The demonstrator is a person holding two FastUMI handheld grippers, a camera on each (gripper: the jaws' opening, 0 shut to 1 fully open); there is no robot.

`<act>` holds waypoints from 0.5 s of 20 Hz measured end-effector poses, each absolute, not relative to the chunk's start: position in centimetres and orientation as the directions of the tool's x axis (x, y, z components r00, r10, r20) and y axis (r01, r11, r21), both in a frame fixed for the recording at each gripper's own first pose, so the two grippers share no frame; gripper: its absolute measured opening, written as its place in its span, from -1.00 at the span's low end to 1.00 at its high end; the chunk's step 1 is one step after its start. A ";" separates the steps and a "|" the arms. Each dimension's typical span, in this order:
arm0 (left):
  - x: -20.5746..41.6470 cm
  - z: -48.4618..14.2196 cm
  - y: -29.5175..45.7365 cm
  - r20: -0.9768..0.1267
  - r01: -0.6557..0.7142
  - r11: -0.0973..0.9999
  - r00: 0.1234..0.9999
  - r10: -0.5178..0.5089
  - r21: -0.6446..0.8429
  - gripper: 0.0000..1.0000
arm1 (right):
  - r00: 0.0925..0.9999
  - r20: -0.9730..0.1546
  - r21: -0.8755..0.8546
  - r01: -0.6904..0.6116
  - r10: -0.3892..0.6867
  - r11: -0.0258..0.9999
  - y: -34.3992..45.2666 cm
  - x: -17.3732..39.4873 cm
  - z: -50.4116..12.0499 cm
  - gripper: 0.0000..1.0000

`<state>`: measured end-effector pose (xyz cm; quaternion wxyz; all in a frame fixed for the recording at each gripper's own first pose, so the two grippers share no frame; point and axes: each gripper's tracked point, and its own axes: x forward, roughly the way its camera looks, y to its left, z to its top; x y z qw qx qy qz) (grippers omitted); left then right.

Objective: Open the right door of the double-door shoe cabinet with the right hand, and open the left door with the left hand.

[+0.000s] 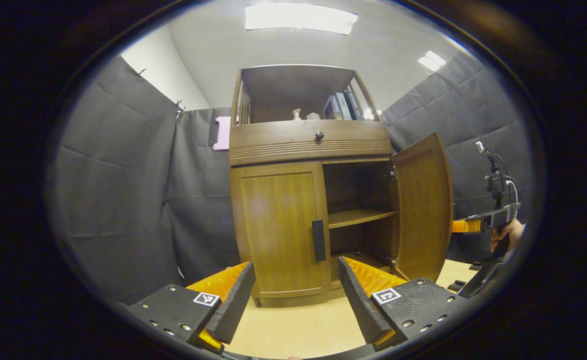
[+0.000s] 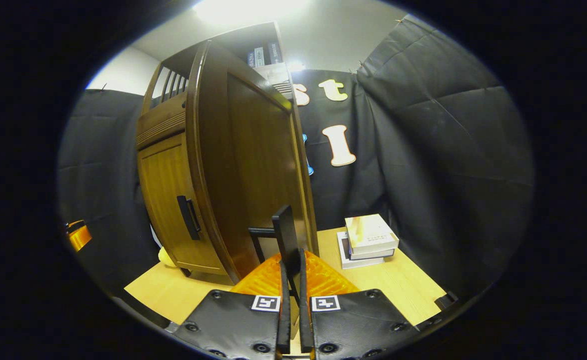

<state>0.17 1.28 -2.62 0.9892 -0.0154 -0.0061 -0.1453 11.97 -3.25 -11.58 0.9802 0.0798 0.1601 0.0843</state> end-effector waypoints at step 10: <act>0.8 -2.6 0.9 0.012 0.331 0.944 0.944 -0.331 0.003 0.96 | 0.951 -0.290 0.184 -0.055 0.108 0.981 -8.4 11.4 -11.0 -0.87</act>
